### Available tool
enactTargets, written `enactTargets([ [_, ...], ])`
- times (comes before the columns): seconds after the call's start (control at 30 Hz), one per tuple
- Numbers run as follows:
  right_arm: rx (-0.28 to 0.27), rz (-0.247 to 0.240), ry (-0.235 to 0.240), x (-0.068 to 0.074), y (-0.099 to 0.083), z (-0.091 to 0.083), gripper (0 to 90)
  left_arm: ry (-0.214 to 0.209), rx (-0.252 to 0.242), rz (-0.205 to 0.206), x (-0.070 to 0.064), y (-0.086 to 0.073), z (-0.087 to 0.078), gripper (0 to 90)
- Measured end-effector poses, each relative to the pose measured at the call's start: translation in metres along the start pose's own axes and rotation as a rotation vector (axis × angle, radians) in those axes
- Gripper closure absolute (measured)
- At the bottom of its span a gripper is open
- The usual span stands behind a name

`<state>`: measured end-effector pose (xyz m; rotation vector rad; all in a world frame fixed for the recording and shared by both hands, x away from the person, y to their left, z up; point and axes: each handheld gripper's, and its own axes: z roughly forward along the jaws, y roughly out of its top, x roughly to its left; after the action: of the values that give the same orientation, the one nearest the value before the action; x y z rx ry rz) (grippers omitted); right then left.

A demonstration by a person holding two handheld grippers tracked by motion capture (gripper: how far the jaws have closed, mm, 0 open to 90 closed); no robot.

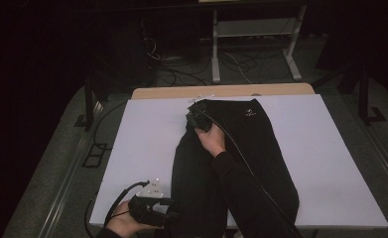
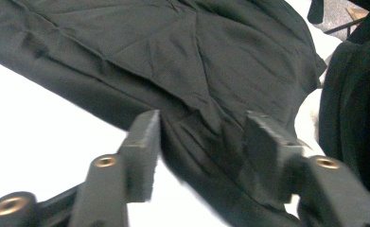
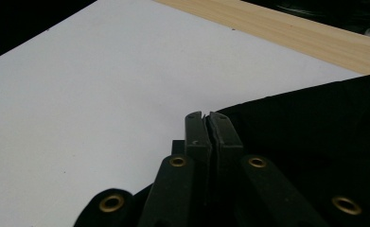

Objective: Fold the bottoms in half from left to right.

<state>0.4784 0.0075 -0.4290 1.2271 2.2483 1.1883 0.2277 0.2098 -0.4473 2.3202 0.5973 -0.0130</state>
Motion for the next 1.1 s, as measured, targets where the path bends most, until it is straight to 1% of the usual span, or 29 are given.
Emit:
enactTargets([
  [0.13,-0.001,-0.003,0.001,0.000,0.000,0.000,86.1,0.020,-0.002,0.028,0.005,-0.001,0.000,72.7],
  [0.17,-0.003,-0.001,0.003,0.000,0.000,0.000,86.1,0.018,0.001,0.014,0.009,0.000,0.000,82.4],
  [0.2,-0.003,-0.001,0.003,0.000,0.000,0.000,86.1,0.018,0.001,0.014,0.009,0.000,0.000,85.5],
  [0.3,-0.003,-0.001,0.004,0.001,-0.001,0.000,86.1,-0.008,-0.004,-0.004,0.013,0.000,0.001,88.1],
  [0.37,-0.005,-0.001,0.005,0.000,-0.001,-0.001,86.1,-0.017,-0.003,-0.029,0.014,0.000,0.001,88.7],
  [0.47,-0.005,-0.001,0.007,-0.001,0.001,-0.003,86.1,-0.001,-0.010,-0.068,0.016,0.001,-0.001,88.8],
  [0.5,-0.005,-0.003,0.007,-0.001,0.002,-0.005,86.1,-0.004,-0.016,-0.088,0.017,0.000,-0.002,88.9],
  [0.6,-0.010,-0.006,0.008,-0.003,0.005,-0.009,86.1,-0.012,-0.035,-0.114,0.018,0.000,-0.004,88.8],
  [0.63,-0.018,-0.001,0.007,-0.006,0.007,-0.013,86.1,-0.014,-0.041,-0.117,0.018,0.001,-0.005,88.8],
  [0.67,-0.018,-0.001,0.007,-0.006,0.007,-0.013,86.1,-0.015,-0.048,-0.118,0.017,0.002,-0.006,88.8],
  [0.7,-0.023,0.003,0.011,-0.011,0.009,-0.016,86.1,-0.019,-0.061,-0.122,0.015,0.004,-0.008,88.8],
  [0.77,-0.022,0.007,0.011,-0.012,0.009,-0.017,86.1,-0.021,-0.066,-0.121,0.015,0.006,-0.008,88.8],
  [0.83,-0.023,0.013,0.013,-0.017,0.011,-0.020,86.1,-0.032,-0.073,-0.113,0.014,0.008,-0.008,88.8],
  [1.0,-0.022,0.013,-0.005,-0.026,0.013,-0.029,86.1,-0.050,-0.085,-0.105,0.009,0.015,-0.005,88.7],
  [1.03,-0.023,0.018,-0.004,-0.028,0.014,-0.031,86.1,-0.053,-0.085,-0.098,0.008,0.016,-0.004,88.7],
  [1.07,-0.023,0.028,-0.003,-0.032,0.014,-0.035,86.1,-0.065,-0.094,-0.070,0.006,0.018,-0.002,88.7],
  [1.1,-0.023,0.028,-0.003,-0.032,0.014,-0.035,86.1,-0.065,-0.094,-0.070,0.006,0.018,-0.002,88.7],
])
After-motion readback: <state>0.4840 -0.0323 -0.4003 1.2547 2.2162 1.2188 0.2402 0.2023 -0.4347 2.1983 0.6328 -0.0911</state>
